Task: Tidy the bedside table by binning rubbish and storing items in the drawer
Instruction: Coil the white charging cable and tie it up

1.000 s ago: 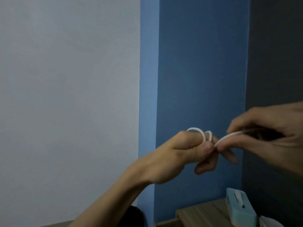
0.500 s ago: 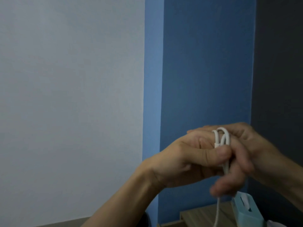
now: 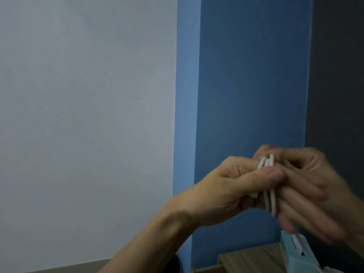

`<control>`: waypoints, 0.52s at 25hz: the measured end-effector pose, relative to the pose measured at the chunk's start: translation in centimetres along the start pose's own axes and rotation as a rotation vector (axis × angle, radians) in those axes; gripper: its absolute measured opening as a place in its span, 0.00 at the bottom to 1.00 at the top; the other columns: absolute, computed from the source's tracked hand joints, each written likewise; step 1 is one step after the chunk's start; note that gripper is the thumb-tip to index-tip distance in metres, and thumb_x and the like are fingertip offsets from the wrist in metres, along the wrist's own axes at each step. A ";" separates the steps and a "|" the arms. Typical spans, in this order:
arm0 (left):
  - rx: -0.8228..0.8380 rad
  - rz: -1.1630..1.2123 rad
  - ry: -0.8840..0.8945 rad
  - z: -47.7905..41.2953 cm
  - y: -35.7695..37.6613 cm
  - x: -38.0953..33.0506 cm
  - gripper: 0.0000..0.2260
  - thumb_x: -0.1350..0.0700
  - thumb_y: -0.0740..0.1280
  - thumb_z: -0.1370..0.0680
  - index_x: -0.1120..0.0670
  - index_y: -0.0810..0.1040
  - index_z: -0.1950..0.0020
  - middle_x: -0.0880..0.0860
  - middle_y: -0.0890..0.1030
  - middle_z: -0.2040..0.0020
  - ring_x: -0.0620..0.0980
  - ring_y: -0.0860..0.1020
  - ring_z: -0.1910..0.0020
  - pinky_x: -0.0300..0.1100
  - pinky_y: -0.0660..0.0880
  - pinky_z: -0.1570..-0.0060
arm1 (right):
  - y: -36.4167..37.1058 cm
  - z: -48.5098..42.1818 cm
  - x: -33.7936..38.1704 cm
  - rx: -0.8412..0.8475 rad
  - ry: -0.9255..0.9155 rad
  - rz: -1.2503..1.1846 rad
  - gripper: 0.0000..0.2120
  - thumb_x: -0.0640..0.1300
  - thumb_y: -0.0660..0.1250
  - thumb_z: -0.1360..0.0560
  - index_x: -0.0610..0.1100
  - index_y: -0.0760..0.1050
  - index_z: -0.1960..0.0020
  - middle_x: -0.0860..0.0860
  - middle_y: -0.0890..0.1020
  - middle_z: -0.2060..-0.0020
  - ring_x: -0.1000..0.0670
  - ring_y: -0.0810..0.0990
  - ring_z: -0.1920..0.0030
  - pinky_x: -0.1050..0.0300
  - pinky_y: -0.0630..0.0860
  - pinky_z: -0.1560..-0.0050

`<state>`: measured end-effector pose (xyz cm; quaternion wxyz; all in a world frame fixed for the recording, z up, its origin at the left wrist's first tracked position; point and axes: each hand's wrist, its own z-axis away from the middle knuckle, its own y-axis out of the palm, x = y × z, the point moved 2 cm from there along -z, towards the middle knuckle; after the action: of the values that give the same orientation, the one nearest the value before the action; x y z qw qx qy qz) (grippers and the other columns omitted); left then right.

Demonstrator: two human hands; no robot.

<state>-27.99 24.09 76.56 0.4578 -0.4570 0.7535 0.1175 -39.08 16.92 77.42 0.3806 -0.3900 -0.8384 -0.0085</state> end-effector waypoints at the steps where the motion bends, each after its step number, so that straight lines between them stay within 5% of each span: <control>1: -0.005 0.001 0.017 0.0 -0.1 -0.1 0.19 0.56 0.56 0.21 0.75 0.68 0.48 0.60 0.81 0.66 0.42 0.81 0.64 0.35 0.77 0.57 | 0.4 0.2 0.0 -0.007 0.061 -0.085 0.19 0.61 0.72 0.39 0.44 0.80 0.65 0.43 0.81 0.71 0.33 0.77 0.71 0.46 0.77 0.70; 4: -0.121 -0.059 0.050 0.0 -0.9 -0.5 0.16 0.58 0.55 0.20 0.72 0.73 0.49 0.57 0.83 0.57 0.50 0.81 0.57 0.42 0.76 0.57 | 1.1 1.1 -0.7 -0.106 0.099 -0.078 0.07 0.44 0.74 0.33 0.52 0.81 0.69 0.51 0.81 0.76 0.54 0.77 0.77 0.61 0.73 0.73; 6: -0.196 -0.172 0.066 0.0 -1.7 -0.9 0.18 0.57 0.54 0.19 0.72 0.73 0.43 0.69 0.81 0.47 0.60 0.78 0.49 0.46 0.72 0.61 | 1.7 2.2 -1.2 -0.217 0.082 0.240 0.17 0.33 0.67 0.28 0.50 0.79 0.71 0.45 0.77 0.81 0.55 0.70 0.84 0.68 0.67 0.80; 10: -0.267 -0.388 0.057 0.2 -2.2 -0.8 0.16 0.63 0.52 0.18 0.71 0.72 0.38 0.70 0.75 0.38 0.55 0.76 0.39 0.46 0.73 0.37 | 3.1 3.5 -0.6 -0.109 -0.082 0.705 0.10 0.52 0.62 0.27 0.57 0.78 0.65 0.62 0.76 0.78 0.65 0.68 0.81 0.78 0.62 0.77; 13: -0.313 -0.635 0.000 0.5 -2.6 -0.2 0.15 0.62 0.53 0.17 0.67 0.76 0.40 0.63 0.80 0.41 0.50 0.77 0.40 0.40 0.71 0.37 | 3.3 3.8 -0.3 -0.059 -0.132 1.069 0.20 0.60 0.44 0.21 0.59 0.74 0.56 0.62 0.76 0.78 0.66 0.74 0.76 0.74 0.69 0.76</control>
<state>-25.63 23.06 77.08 0.3959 -0.7330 0.5467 0.0836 -39.19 20.27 73.60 0.2671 -0.7726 -0.5447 0.1872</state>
